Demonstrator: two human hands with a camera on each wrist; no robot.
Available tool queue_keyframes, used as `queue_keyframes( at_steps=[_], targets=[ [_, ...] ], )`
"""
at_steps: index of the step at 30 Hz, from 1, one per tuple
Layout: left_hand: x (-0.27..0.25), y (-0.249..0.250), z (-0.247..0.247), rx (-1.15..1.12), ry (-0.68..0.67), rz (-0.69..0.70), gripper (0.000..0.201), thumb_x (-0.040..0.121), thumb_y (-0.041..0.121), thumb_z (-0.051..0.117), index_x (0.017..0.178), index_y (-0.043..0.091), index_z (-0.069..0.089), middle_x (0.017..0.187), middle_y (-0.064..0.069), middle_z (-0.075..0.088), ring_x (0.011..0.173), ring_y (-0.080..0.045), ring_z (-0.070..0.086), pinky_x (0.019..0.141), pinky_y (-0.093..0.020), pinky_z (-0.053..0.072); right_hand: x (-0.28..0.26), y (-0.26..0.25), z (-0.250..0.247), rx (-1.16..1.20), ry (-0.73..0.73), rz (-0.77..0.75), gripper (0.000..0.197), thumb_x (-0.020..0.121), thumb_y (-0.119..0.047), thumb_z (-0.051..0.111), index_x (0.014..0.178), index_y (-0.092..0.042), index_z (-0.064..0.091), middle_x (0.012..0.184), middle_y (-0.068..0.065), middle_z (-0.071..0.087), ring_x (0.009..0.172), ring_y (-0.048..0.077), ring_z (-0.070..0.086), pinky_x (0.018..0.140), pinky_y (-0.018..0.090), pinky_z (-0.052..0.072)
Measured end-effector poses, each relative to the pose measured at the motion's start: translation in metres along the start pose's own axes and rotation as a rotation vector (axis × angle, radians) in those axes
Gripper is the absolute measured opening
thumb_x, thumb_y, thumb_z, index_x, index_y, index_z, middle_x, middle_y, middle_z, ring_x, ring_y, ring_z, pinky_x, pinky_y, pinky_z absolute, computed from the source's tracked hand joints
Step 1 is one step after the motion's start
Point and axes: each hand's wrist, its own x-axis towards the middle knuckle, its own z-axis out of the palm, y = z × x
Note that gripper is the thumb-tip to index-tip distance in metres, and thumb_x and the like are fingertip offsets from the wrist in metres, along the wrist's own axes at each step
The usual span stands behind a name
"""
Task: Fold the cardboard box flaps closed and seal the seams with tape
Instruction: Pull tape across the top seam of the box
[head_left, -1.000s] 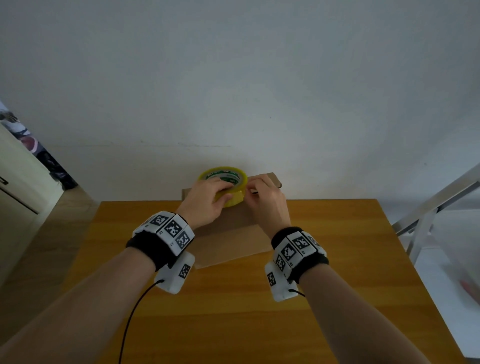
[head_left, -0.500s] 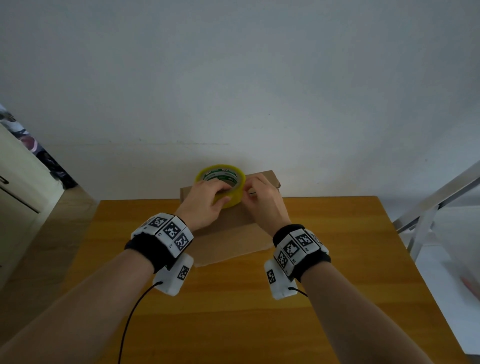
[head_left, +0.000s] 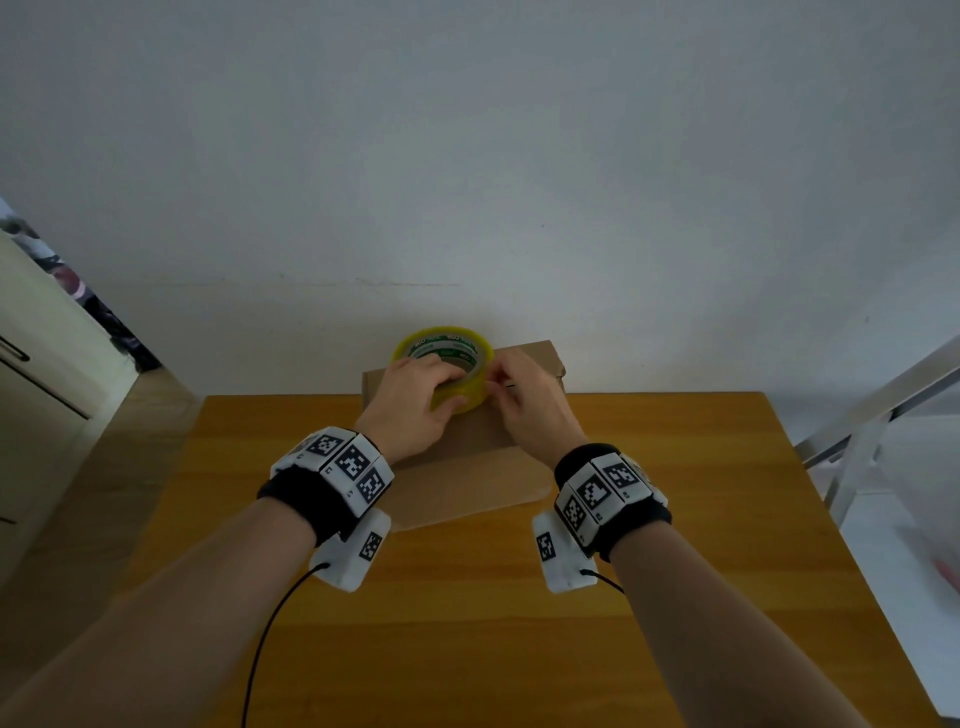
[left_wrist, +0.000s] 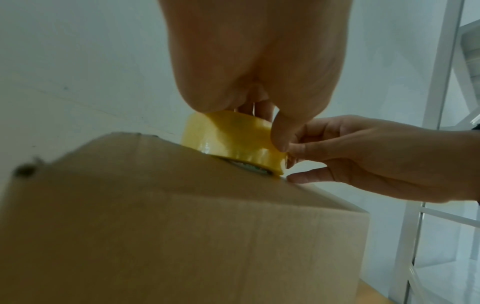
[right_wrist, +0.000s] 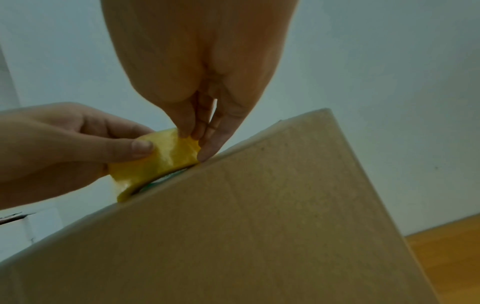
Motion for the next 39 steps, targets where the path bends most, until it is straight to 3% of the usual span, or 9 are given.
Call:
queue_keyframes(
  at_steps=[3,5,11,14,17,23,27,33,39],
  targets=[
    [0.004,0.0,-0.001,-0.021,0.052,-0.041,0.031,0.088,0.022,0.06,0.115,0.008,0.061,0.114,-0.007,0.062,0.109,-0.024,0.053,0.101,-0.035,0.033,-0.002,-0.001,0.006,0.006,-0.03,-0.025,0.003,0.09,-0.004,0.056,0.087,-0.005,0.056,0.086,0.003,0.057,0.08,0.017,0.05,0.067,0.022,0.04],
    [0.006,-0.003,-0.002,-0.094,0.098,-0.072,0.028,0.087,0.022,0.061,0.111,0.007,0.061,0.111,-0.007,0.062,0.106,-0.023,0.055,0.098,-0.037,0.039,-0.002,0.0,0.007,0.089,0.014,0.108,0.003,0.09,-0.012,0.06,0.09,-0.009,0.059,0.088,0.001,0.06,0.083,0.016,0.054,0.07,0.017,0.042],
    [-0.001,-0.001,-0.005,-0.339,0.144,-0.074,0.019,0.092,0.016,0.053,0.106,0.01,0.042,0.108,-0.01,0.058,0.1,-0.016,0.056,0.082,-0.022,0.042,0.006,-0.001,-0.001,0.644,0.083,0.458,0.019,0.092,-0.018,0.061,0.108,-0.008,0.064,0.102,0.004,0.066,0.099,0.014,0.061,0.087,0.021,0.052],
    [-0.001,0.001,-0.004,-0.382,0.131,-0.056,0.021,0.089,0.009,0.057,0.103,0.008,0.042,0.105,-0.012,0.061,0.099,-0.019,0.06,0.084,-0.03,0.049,0.008,-0.006,-0.002,0.877,0.031,0.571,0.027,0.096,-0.021,0.053,0.111,-0.003,0.065,0.11,0.011,0.067,0.109,0.018,0.061,0.095,0.029,0.051],
    [-0.003,0.005,-0.003,-0.372,0.096,-0.041,0.021,0.087,0.009,0.06,0.098,0.007,0.043,0.099,-0.01,0.064,0.093,-0.017,0.061,0.08,-0.032,0.051,0.008,-0.002,-0.002,0.895,-0.021,0.56,0.032,0.096,-0.024,0.052,0.116,-0.002,0.065,0.117,0.015,0.066,0.114,0.022,0.06,0.099,0.033,0.049],
    [0.0,0.007,0.0,-0.351,0.09,-0.03,0.026,0.082,0.01,0.067,0.085,0.014,0.042,0.083,0.005,0.059,0.079,-0.003,0.058,0.07,-0.008,0.044,0.007,-0.001,-0.003,1.035,-0.038,0.568,0.036,0.094,-0.025,0.057,0.12,-0.001,0.061,0.123,0.018,0.062,0.119,0.026,0.057,0.104,0.039,0.044],
    [-0.001,0.006,0.005,-0.336,0.124,-0.064,0.027,0.08,0.011,0.07,0.086,0.012,0.043,0.077,0.012,0.056,0.075,0.01,0.053,0.066,-0.002,0.041,0.006,-0.003,0.0,1.074,-0.057,0.531,0.032,0.095,-0.017,0.053,0.119,0.004,0.059,0.118,0.022,0.059,0.112,0.025,0.055,0.109,0.044,0.038],
    [0.0,0.006,0.007,-0.301,0.131,-0.079,0.025,0.08,0.016,0.07,0.089,0.01,0.047,0.081,0.006,0.059,0.074,-0.003,0.056,0.065,-0.005,0.042,0.007,-0.006,0.003,1.136,-0.071,0.506,0.031,0.097,-0.009,0.043,0.122,0.007,0.053,0.118,0.026,0.056,0.111,0.027,0.053,0.109,0.043,0.037],
    [-0.002,0.001,0.011,-0.276,0.14,-0.084,0.03,0.083,0.016,0.067,0.107,0.01,0.051,0.096,0.0,0.065,0.084,-0.012,0.06,0.071,-0.014,0.046,0.012,-0.011,0.005,1.167,-0.104,0.487,0.021,0.095,0.003,0.04,0.106,0.0,0.057,0.107,0.022,0.055,0.102,0.031,0.053,0.102,0.045,0.041]
  ],
)
